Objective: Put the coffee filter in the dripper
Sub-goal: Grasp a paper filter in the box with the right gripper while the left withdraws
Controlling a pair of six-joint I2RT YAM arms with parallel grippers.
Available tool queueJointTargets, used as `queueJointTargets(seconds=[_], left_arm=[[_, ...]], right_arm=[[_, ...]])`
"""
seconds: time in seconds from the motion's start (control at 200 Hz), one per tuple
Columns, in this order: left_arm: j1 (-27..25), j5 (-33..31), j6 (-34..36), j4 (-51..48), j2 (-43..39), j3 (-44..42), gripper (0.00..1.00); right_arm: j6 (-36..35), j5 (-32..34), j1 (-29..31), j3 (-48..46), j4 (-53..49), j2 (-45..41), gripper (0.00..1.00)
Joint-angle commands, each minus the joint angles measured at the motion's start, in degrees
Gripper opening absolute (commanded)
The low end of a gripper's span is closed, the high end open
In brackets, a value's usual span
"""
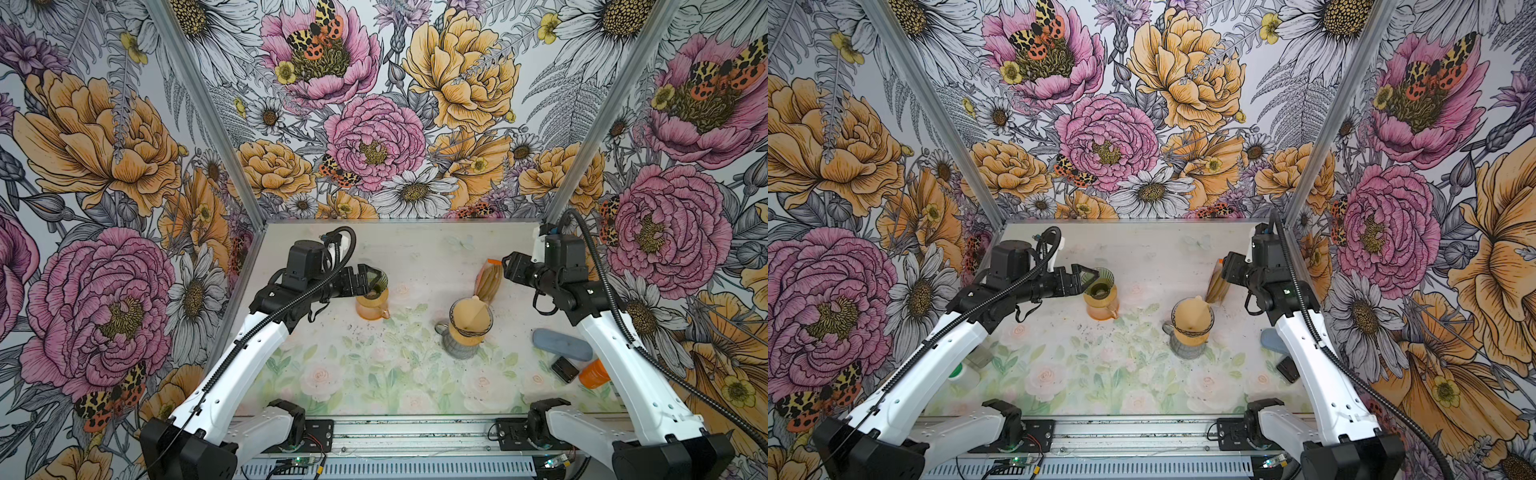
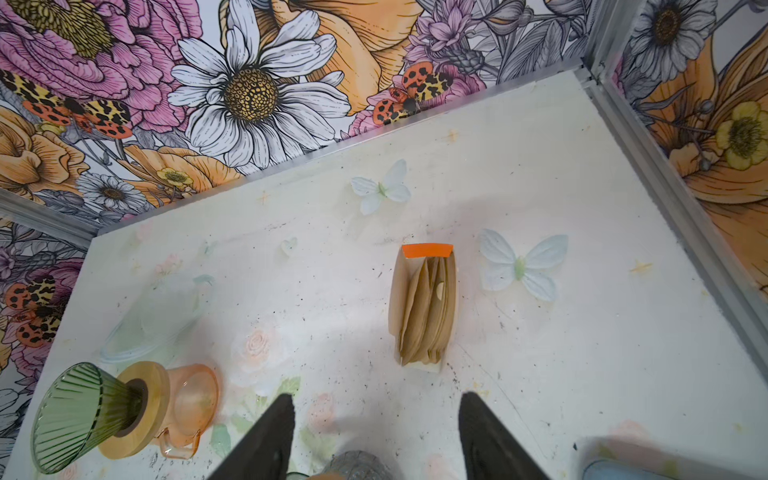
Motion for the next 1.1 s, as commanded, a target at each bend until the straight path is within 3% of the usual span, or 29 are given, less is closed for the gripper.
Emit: queueJointTargets(seconds=[0.0, 0.16, 0.405, 0.841, 1.091], left_arm=[[-3.65, 1.5, -0.08, 6.56, -0.67, -1.67, 0.99], [-8.65, -1.81, 0.31, 8.43, -0.68, -1.9, 0.99], [-12.61, -4.96, -3.88, 12.7, -0.51, -3.9, 0.99], [-14.78, -7.77, -4.98, 14.09, 1.53, -4.28, 0.99], [-15.46, -7.81, -5.0, 14.69, 2.64, -3.92, 0.99]], right_arm=[[1.39, -7.55, -3.37, 2.04, 0.44, 2.96, 0.56], [2.46, -10.62, -6.91, 1.68, 3.06, 6.84, 0.45], [3.59, -11.67, -7.92, 1.43, 5.98, 13.52, 0.4], [7.51, -6.31, -4.94, -0.61, 9.96, 21.66, 0.26], [9.28, -2.1, -2.25, -0.45, 11.97, 25.88, 0.24]])
